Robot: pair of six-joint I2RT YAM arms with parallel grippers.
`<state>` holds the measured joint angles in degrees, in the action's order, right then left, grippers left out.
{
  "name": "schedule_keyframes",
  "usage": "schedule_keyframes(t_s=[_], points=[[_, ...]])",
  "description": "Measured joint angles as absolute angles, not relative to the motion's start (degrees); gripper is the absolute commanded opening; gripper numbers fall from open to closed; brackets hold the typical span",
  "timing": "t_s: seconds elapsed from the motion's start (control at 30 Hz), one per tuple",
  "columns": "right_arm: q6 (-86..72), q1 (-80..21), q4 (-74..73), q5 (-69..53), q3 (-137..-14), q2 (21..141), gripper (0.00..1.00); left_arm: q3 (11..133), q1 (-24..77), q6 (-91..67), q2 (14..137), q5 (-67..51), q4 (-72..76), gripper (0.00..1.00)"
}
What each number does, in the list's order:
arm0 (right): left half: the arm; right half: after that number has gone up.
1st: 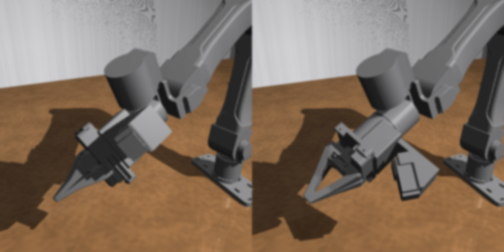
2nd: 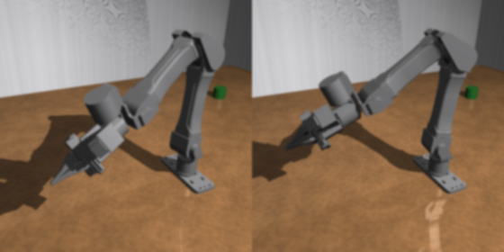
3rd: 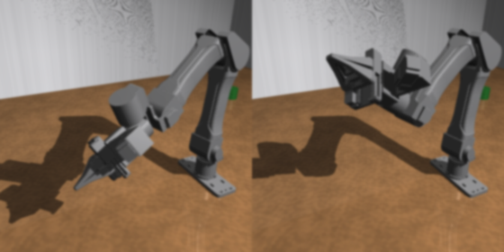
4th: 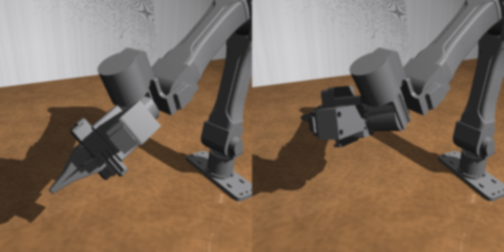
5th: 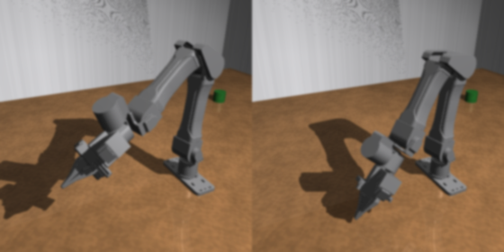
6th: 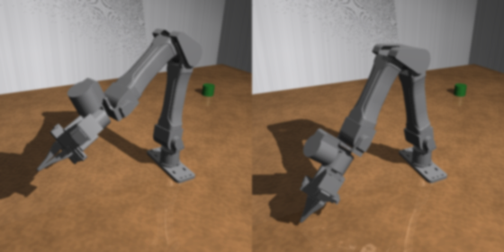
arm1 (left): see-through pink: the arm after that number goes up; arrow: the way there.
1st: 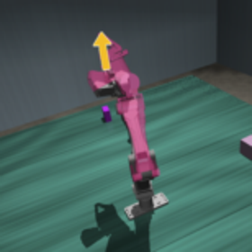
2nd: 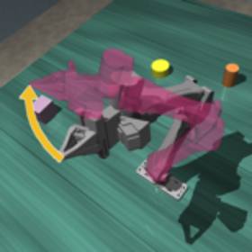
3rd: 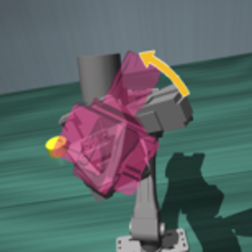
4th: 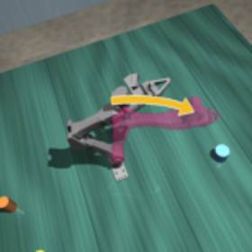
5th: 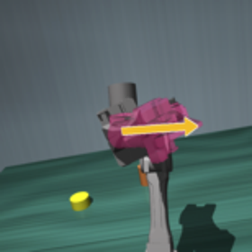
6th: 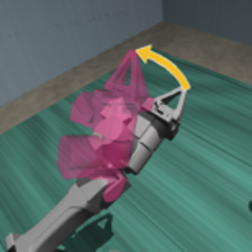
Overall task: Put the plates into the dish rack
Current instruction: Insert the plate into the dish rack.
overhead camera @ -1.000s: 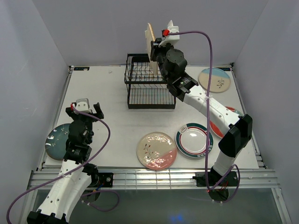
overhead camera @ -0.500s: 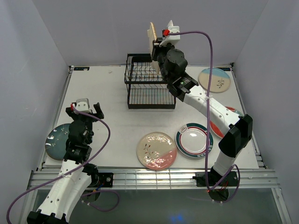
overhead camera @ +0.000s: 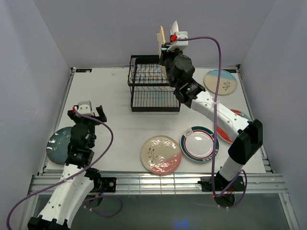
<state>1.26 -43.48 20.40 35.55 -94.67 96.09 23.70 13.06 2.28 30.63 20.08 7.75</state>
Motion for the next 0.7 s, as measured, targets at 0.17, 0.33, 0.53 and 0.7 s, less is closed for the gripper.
schedule_keyframes(t_s=[0.17,0.33,0.53,0.7], points=[[-0.2,-43.4,21.4,37.1,-92.7,95.3,0.08,23.7,13.1,2.3,30.7,20.1,7.7,0.98],[-2.6,-42.9,22.5,38.2,-91.1,95.0,0.08,23.7,13.1,2.3,30.7,20.1,7.7,0.98],[-4.4,-42.7,22.5,40.4,-90.0,94.8,0.08,23.7,13.1,2.3,30.7,20.1,7.7,0.98],[-5.5,-42.6,22.2,41.7,-89.4,94.8,0.08,23.7,13.1,2.3,30.7,20.1,7.7,0.98]])
